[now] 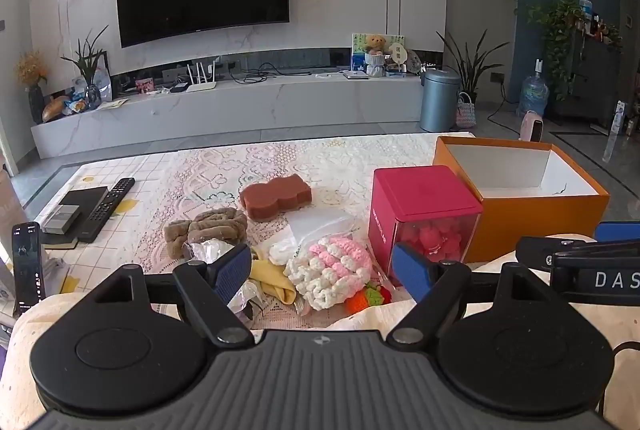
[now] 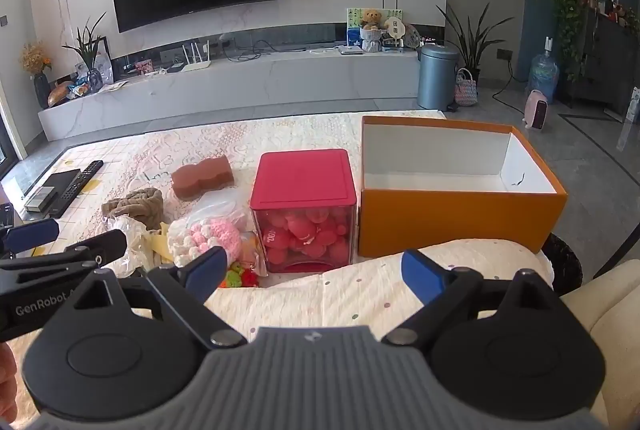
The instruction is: Organize soft objects
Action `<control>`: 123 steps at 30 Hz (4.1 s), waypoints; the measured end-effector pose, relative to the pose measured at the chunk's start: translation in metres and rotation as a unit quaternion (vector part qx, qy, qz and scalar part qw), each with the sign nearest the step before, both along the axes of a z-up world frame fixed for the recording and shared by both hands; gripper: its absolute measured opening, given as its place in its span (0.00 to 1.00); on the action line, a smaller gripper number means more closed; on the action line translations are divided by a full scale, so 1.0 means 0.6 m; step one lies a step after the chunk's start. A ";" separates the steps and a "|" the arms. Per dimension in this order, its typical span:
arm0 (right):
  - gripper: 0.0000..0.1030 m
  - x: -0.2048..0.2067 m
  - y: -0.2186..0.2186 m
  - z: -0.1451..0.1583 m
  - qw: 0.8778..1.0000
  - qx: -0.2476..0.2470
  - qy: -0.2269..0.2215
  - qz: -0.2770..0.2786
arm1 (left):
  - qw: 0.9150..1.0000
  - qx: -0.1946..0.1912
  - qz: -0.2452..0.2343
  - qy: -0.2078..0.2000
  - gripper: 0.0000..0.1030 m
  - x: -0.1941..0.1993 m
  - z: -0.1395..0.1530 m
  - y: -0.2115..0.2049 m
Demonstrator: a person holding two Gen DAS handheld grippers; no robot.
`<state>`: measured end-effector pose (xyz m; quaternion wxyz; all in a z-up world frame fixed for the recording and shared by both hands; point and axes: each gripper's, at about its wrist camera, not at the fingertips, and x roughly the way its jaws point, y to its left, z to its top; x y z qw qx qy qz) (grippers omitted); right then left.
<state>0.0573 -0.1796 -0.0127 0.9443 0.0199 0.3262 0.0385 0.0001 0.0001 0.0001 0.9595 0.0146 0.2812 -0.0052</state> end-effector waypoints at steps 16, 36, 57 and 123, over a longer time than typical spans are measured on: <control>0.94 0.006 0.002 -0.009 1.000 0.001 0.015 -0.002 | 1.000 -0.003 -0.001 0.009 0.91 0.004 -0.014 -0.004; 0.95 0.008 0.001 -0.009 1.000 -0.002 0.019 -0.003 | 1.000 -0.005 -0.003 0.016 0.91 0.005 -0.018 0.000; 0.95 0.010 0.001 -0.007 1.000 -0.002 0.022 -0.005 | 1.000 -0.005 -0.009 0.019 0.91 0.007 -0.016 -0.008; 0.55 0.067 0.082 -0.074 0.993 -0.008 0.067 0.093 | 0.997 -0.057 -0.024 0.049 0.50 0.020 -0.074 0.091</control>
